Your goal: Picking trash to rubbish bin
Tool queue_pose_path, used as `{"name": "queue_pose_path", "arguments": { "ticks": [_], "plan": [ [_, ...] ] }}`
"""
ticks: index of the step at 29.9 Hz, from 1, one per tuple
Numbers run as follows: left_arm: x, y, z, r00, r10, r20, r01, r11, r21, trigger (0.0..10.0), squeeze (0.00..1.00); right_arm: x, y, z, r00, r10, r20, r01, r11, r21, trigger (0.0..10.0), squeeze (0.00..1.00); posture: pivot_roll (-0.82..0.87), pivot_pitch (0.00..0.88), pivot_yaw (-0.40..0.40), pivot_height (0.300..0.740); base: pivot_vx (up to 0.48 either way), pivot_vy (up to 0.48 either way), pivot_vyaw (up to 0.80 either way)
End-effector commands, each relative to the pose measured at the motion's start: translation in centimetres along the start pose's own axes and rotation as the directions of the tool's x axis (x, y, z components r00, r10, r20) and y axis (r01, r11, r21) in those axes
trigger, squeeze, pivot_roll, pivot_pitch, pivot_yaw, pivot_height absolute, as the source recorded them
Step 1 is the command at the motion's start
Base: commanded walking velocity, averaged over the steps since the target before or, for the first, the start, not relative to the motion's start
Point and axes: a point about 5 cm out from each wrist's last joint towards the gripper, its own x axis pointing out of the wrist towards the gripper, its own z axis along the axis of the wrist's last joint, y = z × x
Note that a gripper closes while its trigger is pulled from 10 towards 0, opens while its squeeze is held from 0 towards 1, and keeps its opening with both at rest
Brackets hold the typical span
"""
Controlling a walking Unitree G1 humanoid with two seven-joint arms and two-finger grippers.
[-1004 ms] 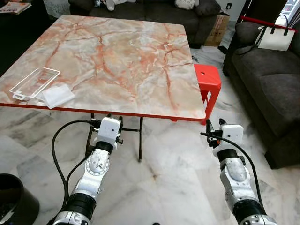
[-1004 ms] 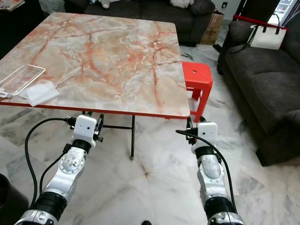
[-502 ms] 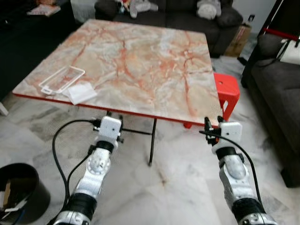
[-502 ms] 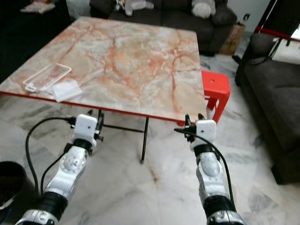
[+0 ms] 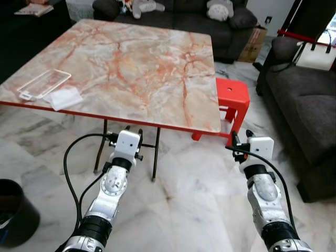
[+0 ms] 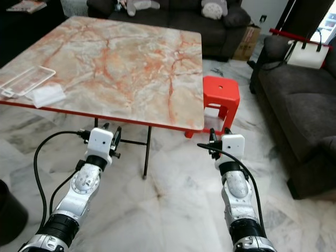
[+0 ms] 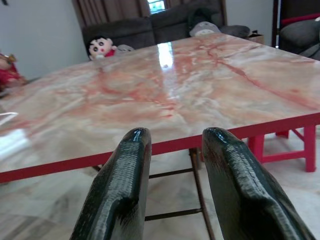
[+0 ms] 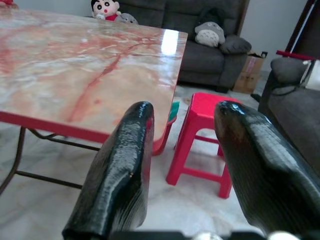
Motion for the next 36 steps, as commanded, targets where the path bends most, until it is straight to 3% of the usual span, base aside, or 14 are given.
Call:
{"name": "queue_pose_path", "arguments": {
  "ticks": [1,36],
  "plan": [
    [0.03,-0.07,0.26,1.0,-0.003,0.01,0.003,1.0,-0.013,10.0,0.0,0.1,-0.16,0.16,1.0,-0.003,0.004,0.003,1.0,0.003,10.0,0.0,0.17,0.088,-0.066,0.74,0.0,0.0,0.0],
    [-0.05,-0.38,0.1,1.0,-0.019,-0.003,0.019,0.999,-0.033,10.0,0.0,0.22,0.4,0.2,1.0,0.024,0.003,-0.024,1.0,0.01,10.0,0.0,0.17,0.089,-0.069,0.74,0.0,0.0,0.0]
  ]
}}
